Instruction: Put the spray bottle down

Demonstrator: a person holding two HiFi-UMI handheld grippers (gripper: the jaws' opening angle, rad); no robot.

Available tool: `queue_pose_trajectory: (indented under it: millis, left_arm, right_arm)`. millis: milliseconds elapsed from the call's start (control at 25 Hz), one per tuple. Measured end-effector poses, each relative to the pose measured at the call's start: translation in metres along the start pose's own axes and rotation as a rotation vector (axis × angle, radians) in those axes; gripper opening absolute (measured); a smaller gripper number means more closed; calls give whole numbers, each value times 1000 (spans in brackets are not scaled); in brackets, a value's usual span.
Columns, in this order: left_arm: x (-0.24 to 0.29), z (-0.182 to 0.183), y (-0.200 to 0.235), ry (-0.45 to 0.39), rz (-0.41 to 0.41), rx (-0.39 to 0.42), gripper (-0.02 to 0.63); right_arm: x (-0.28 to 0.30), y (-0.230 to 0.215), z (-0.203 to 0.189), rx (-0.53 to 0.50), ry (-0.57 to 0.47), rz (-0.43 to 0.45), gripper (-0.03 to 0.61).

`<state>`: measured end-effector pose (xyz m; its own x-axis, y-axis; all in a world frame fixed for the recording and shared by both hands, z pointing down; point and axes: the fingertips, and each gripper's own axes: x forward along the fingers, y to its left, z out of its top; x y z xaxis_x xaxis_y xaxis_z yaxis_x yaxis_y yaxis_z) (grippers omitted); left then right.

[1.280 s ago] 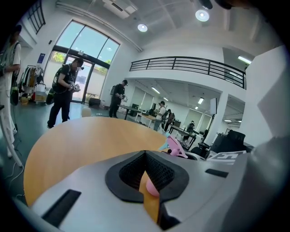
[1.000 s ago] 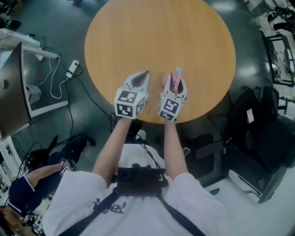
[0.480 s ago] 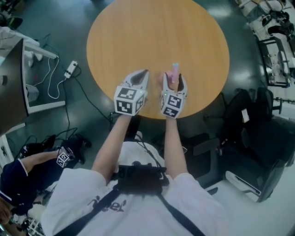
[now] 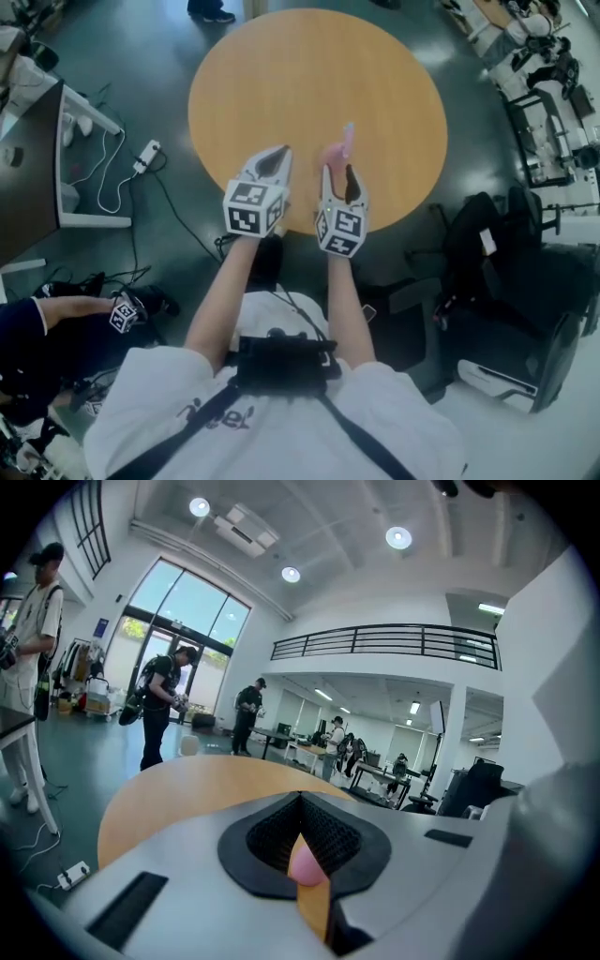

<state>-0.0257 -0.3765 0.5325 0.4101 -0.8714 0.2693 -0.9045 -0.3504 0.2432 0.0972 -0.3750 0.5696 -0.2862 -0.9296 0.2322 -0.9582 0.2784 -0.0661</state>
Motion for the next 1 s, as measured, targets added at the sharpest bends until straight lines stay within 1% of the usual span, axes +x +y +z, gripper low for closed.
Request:
queue_pose_trajectory:
  millis: [200,280,480,600,760,1000]
  left_arm:
    - [-31,21,-18,-62,-12,45,11]
    - [-43,30,-24,-82,-20,66,11]
    - [-70,50,-46,-139,-47,111,11]
    - [-82,60,-66,-176,-69,136,11]
    - [-96,71,-87,-210,-92,169,11]
    - [-112,87,-96,-250,-90,197,11]
  right_arm:
    - [-37,19,40,15,-102,33,146]
    - [-51,27,58,20,-145,40,102]
    - [-87,41,95,31,-234,61,30]
    - [-108,45,115,17,-269,71,23]
    - [-127,45,131,6,-266,67,21]
    - [-143,41,150,8,-274,44,20]
